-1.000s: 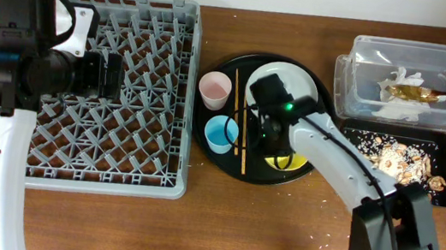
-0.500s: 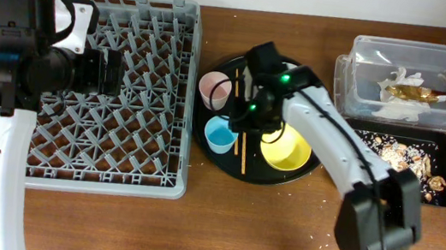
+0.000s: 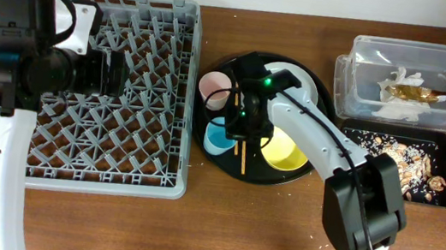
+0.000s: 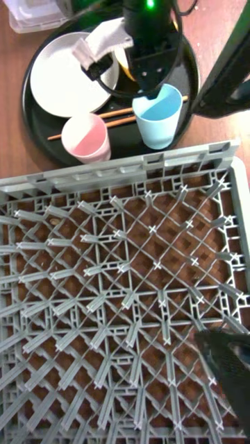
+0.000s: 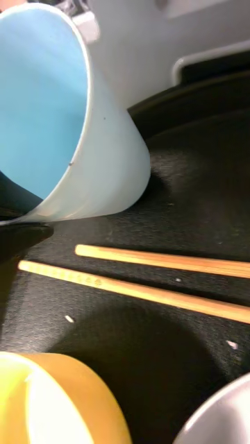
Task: Sort waste into correct bins and load items into the dishwasher rack
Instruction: 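Grasp the blue cup with the right gripper and lift it, then hand the blue cup from right gripper to left gripper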
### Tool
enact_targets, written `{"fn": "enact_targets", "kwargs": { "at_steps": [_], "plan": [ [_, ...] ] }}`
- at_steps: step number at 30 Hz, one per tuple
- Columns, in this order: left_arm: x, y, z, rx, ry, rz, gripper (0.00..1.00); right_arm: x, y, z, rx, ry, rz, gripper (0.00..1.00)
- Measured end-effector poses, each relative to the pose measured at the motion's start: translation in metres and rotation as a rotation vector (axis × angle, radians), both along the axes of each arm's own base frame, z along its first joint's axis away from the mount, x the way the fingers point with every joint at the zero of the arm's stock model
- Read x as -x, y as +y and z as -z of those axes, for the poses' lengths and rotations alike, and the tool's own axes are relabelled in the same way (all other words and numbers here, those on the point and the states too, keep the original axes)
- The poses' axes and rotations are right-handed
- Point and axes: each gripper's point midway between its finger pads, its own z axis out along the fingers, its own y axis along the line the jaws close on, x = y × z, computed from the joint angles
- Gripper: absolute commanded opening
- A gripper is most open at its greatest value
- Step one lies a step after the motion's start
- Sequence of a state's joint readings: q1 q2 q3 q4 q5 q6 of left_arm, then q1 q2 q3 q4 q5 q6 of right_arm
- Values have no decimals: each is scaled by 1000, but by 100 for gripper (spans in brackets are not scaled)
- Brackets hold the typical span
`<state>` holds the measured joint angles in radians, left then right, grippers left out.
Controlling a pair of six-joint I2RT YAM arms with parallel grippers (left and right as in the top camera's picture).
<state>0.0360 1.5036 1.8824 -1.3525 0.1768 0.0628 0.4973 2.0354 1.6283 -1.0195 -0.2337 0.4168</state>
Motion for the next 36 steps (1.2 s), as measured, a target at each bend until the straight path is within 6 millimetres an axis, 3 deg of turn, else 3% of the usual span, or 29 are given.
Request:
{"fn": "enact_targets", "kwargs": {
  "at_steps": [1,3,4,7,9,11,14,18,22,25,28,29,36],
  "plan": [
    [2,-2,1,7,10,6,96,0,-2,-5,-22,5,0,4],
    [7,-5,4,25,33,17,99,-2,-17,-39,-109,-19,22,4],
    [9,-8,4,38,39,24,99,-8,-34,-77,-187,-84,42,4],
    [11,-26,0,127,38,84,99,-1,-75,-152,-361,-209,41,4],
    [8,-48,-8,234,9,182,99,10,-80,-170,-442,-230,-26,4],
    [1,-81,-10,405,-14,337,99,14,-68,-177,-544,-259,-128,4],
    [-5,-115,15,670,72,496,99,17,-46,-178,-736,-312,-259,4],
    [-7,-136,24,943,125,609,99,19,-32,-175,-898,-351,-331,4],
    [-4,-154,25,1117,155,680,99,8,-20,-193,-964,-450,-392,4],
    [7,-175,25,1174,184,747,95,-4,-8,-199,-952,-486,-378,4],
    [14,-187,28,1167,200,781,73,-6,7,-205,-961,-482,-368,4],
    [16,-190,29,1165,203,791,71,-5,13,-207,-966,-481,-371,4],
    [18,-194,29,1169,207,803,72,-6,17,-207,-958,-466,-345,4]
  ]
}}
